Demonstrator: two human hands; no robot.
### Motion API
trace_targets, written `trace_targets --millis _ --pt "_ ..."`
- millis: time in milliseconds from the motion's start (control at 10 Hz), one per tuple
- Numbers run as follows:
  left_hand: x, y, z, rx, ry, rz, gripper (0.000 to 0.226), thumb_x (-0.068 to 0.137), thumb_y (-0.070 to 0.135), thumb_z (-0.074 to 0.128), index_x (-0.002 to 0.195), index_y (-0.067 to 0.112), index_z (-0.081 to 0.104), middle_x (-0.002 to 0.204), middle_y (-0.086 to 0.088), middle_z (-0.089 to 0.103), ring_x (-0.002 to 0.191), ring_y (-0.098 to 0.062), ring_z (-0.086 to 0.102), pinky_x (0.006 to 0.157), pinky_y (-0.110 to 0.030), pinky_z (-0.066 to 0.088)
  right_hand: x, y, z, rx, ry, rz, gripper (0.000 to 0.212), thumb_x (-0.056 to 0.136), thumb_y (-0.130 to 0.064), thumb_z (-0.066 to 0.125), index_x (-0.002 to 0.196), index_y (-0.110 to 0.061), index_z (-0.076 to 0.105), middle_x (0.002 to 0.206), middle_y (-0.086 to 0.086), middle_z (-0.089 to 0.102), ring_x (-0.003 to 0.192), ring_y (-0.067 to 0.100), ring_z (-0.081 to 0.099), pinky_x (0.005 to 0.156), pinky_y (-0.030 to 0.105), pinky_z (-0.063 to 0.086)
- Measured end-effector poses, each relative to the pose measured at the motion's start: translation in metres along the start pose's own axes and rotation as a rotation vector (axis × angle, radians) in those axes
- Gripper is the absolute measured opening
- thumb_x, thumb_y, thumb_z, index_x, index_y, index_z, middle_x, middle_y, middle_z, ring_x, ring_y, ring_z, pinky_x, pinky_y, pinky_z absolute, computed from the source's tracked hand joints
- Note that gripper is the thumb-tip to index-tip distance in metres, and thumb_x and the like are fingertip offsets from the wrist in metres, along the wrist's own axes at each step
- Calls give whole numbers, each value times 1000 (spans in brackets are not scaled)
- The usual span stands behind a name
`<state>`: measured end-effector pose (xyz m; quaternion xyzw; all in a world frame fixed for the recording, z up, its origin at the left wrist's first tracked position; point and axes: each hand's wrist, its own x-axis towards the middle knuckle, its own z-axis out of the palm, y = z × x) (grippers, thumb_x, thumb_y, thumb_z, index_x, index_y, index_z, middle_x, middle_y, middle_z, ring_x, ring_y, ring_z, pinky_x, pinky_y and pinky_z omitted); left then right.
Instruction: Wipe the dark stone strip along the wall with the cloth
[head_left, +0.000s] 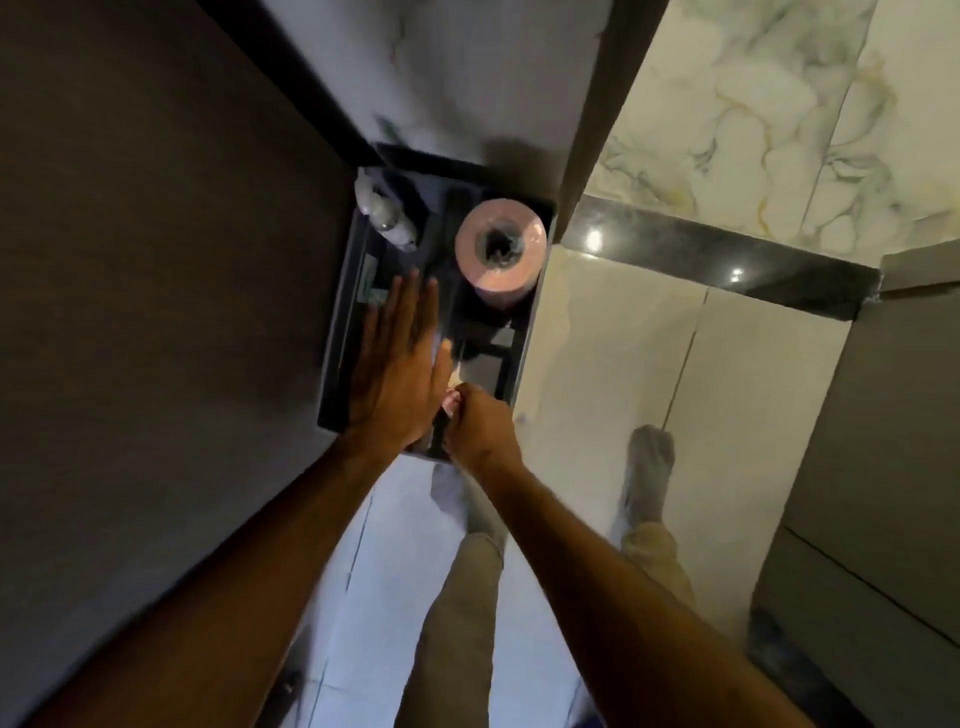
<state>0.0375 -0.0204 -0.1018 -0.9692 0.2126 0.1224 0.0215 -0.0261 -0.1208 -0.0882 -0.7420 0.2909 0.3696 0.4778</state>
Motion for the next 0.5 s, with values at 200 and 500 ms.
trace_targets --millis 200,500 --pt "24 -4 98 -41 93 -54 75 113 48 33 176 14 10 184 -15 12 171 -36 13 138 -57 16 84 46 67 -203 355 -129 47 115 -27 51 159 -9 50 161 17 57 151 37 53 120 48 52" --pt "9 -6 53 -103 14 -20 83 111 59 29 176 15 3 185 -15 2 171 -37 4 139 -59 7 10 48 42 -363 -11 -269 57 121 -31 40 175 -20 26 185 7 21 171 29 25 139 44 30"
